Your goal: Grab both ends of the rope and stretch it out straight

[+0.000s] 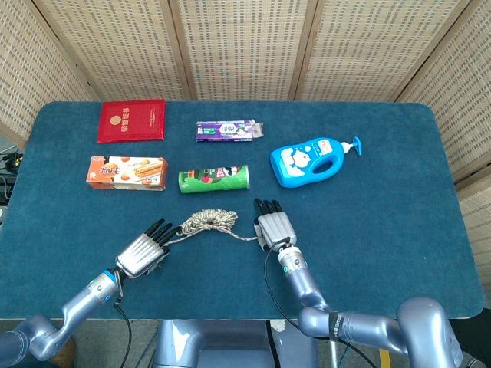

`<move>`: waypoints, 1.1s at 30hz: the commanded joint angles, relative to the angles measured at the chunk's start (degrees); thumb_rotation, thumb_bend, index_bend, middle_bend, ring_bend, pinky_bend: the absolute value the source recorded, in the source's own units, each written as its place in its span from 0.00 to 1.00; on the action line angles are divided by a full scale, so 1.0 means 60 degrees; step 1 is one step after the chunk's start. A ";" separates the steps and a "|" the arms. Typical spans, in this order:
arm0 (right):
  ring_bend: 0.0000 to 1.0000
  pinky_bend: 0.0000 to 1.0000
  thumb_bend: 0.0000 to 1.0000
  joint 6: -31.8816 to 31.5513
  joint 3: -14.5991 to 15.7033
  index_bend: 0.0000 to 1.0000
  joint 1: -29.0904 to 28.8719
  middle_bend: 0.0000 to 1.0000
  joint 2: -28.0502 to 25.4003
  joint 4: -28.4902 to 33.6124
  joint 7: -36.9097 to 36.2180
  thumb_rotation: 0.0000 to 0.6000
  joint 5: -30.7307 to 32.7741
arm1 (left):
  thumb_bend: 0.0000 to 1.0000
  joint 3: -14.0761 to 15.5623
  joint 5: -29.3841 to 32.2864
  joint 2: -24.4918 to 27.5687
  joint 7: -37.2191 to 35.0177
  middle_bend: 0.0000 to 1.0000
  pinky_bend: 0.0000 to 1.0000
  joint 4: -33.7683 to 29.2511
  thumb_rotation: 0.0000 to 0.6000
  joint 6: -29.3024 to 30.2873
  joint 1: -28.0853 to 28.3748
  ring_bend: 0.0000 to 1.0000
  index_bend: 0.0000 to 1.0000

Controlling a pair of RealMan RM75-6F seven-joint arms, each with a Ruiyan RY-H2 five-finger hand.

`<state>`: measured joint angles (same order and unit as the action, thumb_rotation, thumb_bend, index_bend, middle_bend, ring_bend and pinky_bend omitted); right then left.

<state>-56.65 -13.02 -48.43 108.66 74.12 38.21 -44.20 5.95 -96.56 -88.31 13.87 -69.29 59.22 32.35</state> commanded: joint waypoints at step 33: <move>0.00 0.00 0.43 -0.0350 -0.0105 0.69 0.0070 0.00 -0.0427 0.0348 -0.0038 1.00 -0.0344 | 0.58 -0.0408 0.0824 0.1126 -0.0497 0.00 0.00 -0.0015 1.00 0.0965 -0.0490 0.00 0.78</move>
<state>-58.56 -13.53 -48.09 106.36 76.04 38.02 -46.10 4.25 -92.71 -82.90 11.88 -69.79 63.84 30.25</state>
